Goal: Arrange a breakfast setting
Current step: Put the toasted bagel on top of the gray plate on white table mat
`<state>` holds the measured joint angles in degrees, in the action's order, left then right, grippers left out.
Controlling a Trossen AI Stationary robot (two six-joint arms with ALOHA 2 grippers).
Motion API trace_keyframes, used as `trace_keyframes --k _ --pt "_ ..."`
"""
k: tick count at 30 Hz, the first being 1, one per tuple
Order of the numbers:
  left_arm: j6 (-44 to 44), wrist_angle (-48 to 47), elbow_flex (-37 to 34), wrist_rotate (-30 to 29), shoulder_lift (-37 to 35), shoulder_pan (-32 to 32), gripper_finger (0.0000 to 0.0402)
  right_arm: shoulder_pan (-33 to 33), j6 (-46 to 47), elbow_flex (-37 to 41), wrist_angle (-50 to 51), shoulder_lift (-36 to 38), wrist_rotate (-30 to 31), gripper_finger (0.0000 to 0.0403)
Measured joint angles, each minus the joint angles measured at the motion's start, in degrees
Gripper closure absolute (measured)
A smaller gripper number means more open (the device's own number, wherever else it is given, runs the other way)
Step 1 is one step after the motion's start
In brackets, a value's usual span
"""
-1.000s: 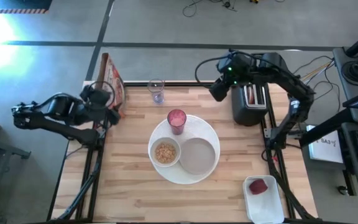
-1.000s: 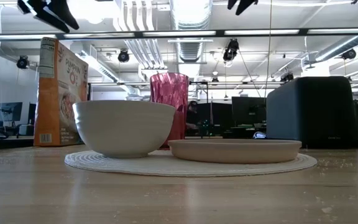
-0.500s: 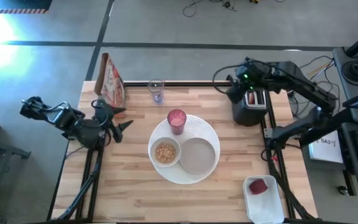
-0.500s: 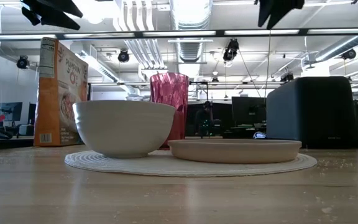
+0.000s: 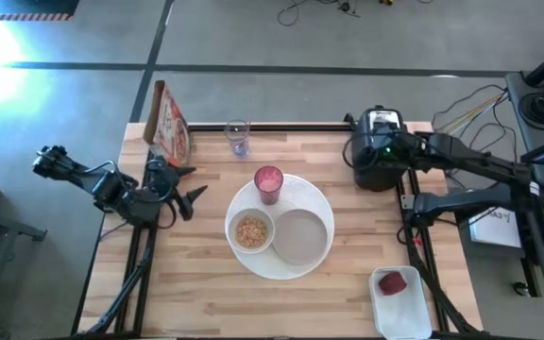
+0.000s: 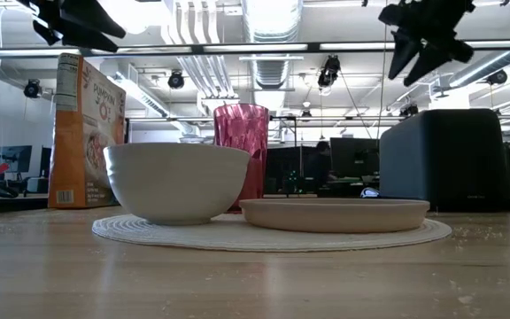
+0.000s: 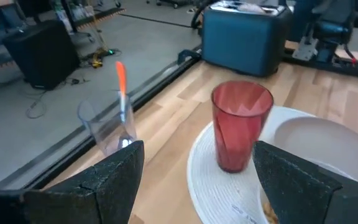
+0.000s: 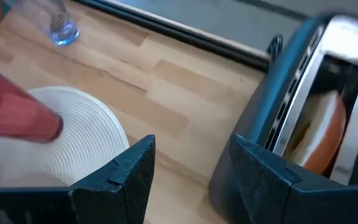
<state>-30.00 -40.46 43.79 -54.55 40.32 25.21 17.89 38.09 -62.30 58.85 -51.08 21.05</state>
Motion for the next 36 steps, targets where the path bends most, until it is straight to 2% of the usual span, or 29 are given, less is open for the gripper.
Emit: trace_keyframes --k 7,16,22,25,30,36 --pt "2.4 1.5 0.4 -2.8 -0.4 0.0 0.0119 0.0 4.7 3.7 -0.9 1.1 -0.1 0.0209" --pt "1.9 1.5 0.4 -3.4 -0.3 0.0 0.0119 0.3 -1.0 3.0 -0.4 -1.9 0.2 0.0209" --pt "1.9 1.5 0.4 -3.5 -0.3 0.0 0.0119 3.2 0.7 -1.9 9.0 -3.5 7.0 0.0209" --pt "1.9 1.5 0.3 -3.5 -0.2 0.0 0.0119 5.4 4.7 -2.7 12.9 -4.5 7.5 0.0209" --pt "2.0 1.0 0.3 -3.9 0.3 0.0 0.0119 7.5 7.2 -1.5 13.0 -6.6 9.1 0.0209" --pt "2.0 0.5 0.3 -4.6 1.1 0.0 0.0119 10.0 5.7 -1.1 12.9 -10.0 12.0 0.0209"
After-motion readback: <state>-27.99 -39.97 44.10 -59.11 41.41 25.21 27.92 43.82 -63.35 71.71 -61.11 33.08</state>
